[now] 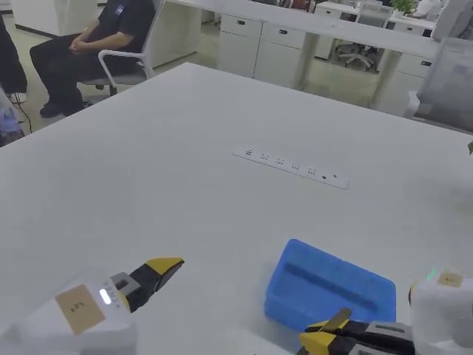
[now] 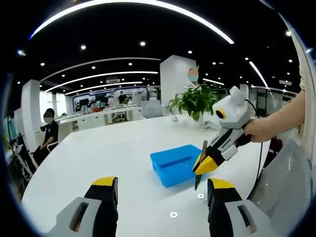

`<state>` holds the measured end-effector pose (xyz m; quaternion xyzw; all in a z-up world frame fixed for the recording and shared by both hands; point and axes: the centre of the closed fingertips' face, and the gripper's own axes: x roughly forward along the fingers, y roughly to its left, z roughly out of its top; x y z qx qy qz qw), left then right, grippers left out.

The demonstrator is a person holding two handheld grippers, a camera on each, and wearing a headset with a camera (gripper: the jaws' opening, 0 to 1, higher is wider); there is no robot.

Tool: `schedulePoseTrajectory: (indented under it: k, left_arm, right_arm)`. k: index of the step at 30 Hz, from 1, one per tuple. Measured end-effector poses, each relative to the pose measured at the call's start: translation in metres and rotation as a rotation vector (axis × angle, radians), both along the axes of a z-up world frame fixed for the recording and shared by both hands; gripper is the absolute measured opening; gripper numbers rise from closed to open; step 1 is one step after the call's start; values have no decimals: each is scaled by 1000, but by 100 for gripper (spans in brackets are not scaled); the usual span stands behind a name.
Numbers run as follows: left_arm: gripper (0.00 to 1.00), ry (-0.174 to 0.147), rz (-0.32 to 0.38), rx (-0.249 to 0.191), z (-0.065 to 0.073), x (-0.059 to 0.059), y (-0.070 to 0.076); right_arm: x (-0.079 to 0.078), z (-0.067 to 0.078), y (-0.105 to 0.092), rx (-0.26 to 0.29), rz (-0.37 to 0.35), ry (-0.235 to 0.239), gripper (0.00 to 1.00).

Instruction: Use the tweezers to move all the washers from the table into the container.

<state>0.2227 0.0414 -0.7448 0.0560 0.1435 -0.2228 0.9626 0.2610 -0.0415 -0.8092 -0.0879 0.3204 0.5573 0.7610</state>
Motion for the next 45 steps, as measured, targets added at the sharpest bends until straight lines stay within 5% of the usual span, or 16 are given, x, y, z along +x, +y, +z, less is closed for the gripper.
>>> schedulePoseTrajectory:
  k: [11,25,33,40,45]
  left_arm:
    - [74,0,2,1,0,0,1]
    - [74,5,-4,14,-1,0,0]
    - [74,5,-4,15,-1,-1,0]
    - [73,6,-4,21,-2,-1,0]
    - [72,8,-9,22,-2,-1,-1]
  right_arm:
    - [-10,-14,-5,-24,-16,52,4]
    - [-21,-19,-5,-40,-3,58,3]
    - [-28,-18,-1,-67,47,4,3]
    - [-32,-19,-1,-118,131,-121,3]
    - [-30,-16,-3,-107,93,-137,3]
